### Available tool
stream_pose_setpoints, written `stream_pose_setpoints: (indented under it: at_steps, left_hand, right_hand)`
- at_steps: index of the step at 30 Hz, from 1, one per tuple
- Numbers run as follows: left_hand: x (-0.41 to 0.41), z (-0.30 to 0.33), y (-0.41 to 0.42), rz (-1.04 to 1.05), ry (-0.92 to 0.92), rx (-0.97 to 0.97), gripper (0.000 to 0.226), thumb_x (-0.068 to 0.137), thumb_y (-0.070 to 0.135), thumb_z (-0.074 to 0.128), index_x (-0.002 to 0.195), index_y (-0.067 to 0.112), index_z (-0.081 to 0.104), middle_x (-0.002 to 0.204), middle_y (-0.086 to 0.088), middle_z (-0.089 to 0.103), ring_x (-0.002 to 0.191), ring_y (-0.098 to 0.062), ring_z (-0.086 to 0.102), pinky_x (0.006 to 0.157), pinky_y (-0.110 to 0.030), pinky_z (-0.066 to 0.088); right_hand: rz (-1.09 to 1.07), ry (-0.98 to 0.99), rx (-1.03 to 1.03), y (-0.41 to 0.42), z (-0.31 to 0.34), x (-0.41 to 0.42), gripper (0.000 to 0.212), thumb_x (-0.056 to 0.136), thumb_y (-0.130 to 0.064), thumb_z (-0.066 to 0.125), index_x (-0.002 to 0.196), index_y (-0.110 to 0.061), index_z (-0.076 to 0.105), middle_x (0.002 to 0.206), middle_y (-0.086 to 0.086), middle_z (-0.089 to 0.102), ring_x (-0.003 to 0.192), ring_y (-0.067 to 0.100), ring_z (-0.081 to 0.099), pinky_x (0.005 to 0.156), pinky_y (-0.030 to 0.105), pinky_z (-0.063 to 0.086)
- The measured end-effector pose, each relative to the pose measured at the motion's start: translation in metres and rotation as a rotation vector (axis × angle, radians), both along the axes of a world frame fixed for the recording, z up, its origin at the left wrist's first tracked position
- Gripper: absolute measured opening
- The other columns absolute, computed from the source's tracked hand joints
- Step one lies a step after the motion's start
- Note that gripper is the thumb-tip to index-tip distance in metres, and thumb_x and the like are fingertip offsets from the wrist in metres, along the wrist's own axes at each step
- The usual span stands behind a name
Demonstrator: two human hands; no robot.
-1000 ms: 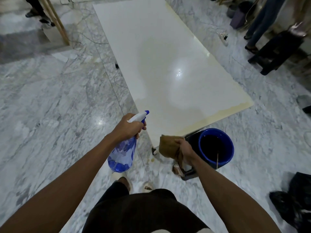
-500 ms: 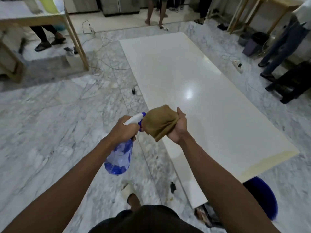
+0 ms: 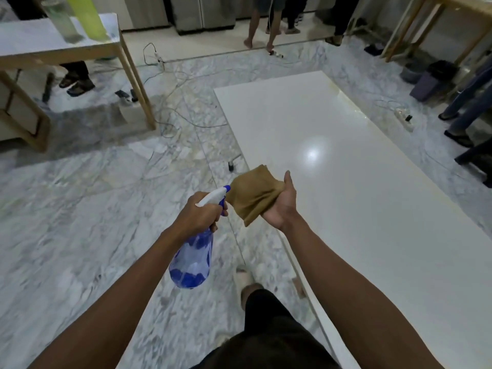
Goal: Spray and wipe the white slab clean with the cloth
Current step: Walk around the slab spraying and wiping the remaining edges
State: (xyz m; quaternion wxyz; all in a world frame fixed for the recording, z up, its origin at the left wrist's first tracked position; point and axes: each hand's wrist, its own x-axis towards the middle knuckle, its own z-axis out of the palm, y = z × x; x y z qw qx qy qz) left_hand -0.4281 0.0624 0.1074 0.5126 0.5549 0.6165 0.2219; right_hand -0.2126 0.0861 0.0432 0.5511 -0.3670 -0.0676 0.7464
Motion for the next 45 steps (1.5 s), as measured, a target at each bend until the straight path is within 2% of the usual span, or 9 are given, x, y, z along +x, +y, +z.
stream_pose_setpoints:
  at_steps: [6,10,17,22,29,34,36,39,45]
  left_hand:
    - [-0.012,-0.009,0.133,0.097,0.013,0.049,0.020,0.089,-0.003,0.053,0.081,0.000,0.071,0.062,0.000,0.068,0.049,-0.020,0.058,0.051,-0.031,0.054]
    - [-0.016,0.000,0.216,0.133,0.052,0.029,0.019,0.089,0.000,0.053,0.083,-0.006,0.070,0.049,0.005,0.063,0.039,-0.016,0.055,0.051,-0.032,0.051]
    - [-0.032,0.003,0.333,0.255,0.050,-0.013,0.017,0.085,0.003,0.057,0.088,-0.007,0.071,0.087,-0.024,0.075,0.045,-0.020,0.060,0.051,-0.033,0.052]
    - [-0.047,0.002,0.402,0.253,0.032,-0.016,0.022,0.088,0.008,0.056,0.085,-0.008,0.070,0.087,-0.025,0.075,0.042,-0.018,0.058,0.048,-0.029,0.051]
    - [-0.077,0.002,0.486,0.253,-0.001,-0.065,0.024,0.085,0.015,0.057,0.074,-0.005,0.065,0.062,-0.016,0.065,0.041,-0.017,0.054,0.047,-0.026,0.049]
    - [-0.096,-0.006,0.527,0.185,0.014,-0.054,0.030,0.075,0.010,0.056,0.088,-0.016,0.063,0.077,-0.031,0.069,0.046,-0.025,0.061,0.052,-0.033,0.047]
    - [-0.101,-0.011,0.540,0.144,0.042,-0.055,0.025,0.076,0.005,0.056,0.089,-0.015,0.062,0.075,-0.032,0.065,0.046,-0.026,0.062,0.051,-0.032,0.045]
    - [-0.107,-0.017,0.561,0.114,0.069,-0.075,0.015,0.082,0.001,0.059,0.090,-0.010,0.065,0.072,-0.024,0.063,0.045,-0.024,0.063,0.051,-0.032,0.048]
    - [-0.111,-0.028,0.602,0.156,0.027,-0.116,0.021,0.079,0.007,0.057,0.088,-0.011,0.065,0.094,-0.036,0.067,0.049,-0.025,0.062,0.054,-0.035,0.050]
  right_hand:
    - [0.107,-0.103,0.018,0.153,-0.008,-0.018,0.059,0.098,-0.057,0.043,0.129,-0.011,0.062,0.133,0.014,0.063,0.122,0.029,0.061,0.103,0.046,0.048]
    - [0.153,-0.084,0.015,0.249,0.005,-0.026,0.056,0.102,-0.053,0.037,0.121,-0.010,0.066,0.125,0.015,0.068,0.114,0.028,0.064,0.097,0.044,0.049]
    - [0.187,-0.048,0.048,0.378,0.022,-0.050,0.052,0.100,-0.047,0.043,0.133,-0.010,0.060,0.135,0.014,0.062,0.125,0.029,0.059,0.108,0.046,0.044]
    - [0.177,-0.022,0.052,0.444,0.019,-0.075,0.057,0.102,-0.049,0.036,0.139,-0.008,0.054,0.138,0.015,0.059,0.129,0.030,0.056,0.107,0.045,0.044]
    - [0.093,0.030,-0.050,0.521,0.004,-0.115,0.056,0.101,-0.049,0.041,0.140,-0.010,0.054,0.139,0.016,0.059,0.130,0.033,0.055,0.114,0.050,0.037]
    - [0.048,0.027,-0.103,0.546,-0.018,-0.134,0.056,0.101,-0.046,0.045,0.142,-0.008,0.051,0.140,0.016,0.057,0.131,0.030,0.055,0.109,0.045,0.043]
    - [0.071,-0.023,-0.152,0.550,-0.032,-0.134,0.058,0.101,-0.046,0.045,0.143,-0.007,0.050,0.140,0.016,0.058,0.128,0.029,0.057,0.104,0.044,0.048]
    - [0.098,-0.144,-0.209,0.561,-0.047,-0.122,0.059,0.101,-0.048,0.044,0.142,-0.006,0.050,0.139,0.016,0.058,0.128,0.031,0.057,0.110,0.048,0.042]
    - [0.053,-0.490,-0.219,0.626,-0.044,-0.064,0.041,0.103,-0.042,0.046,0.126,-0.010,0.058,0.125,0.012,0.066,0.115,0.026,0.064,0.102,0.045,0.050]
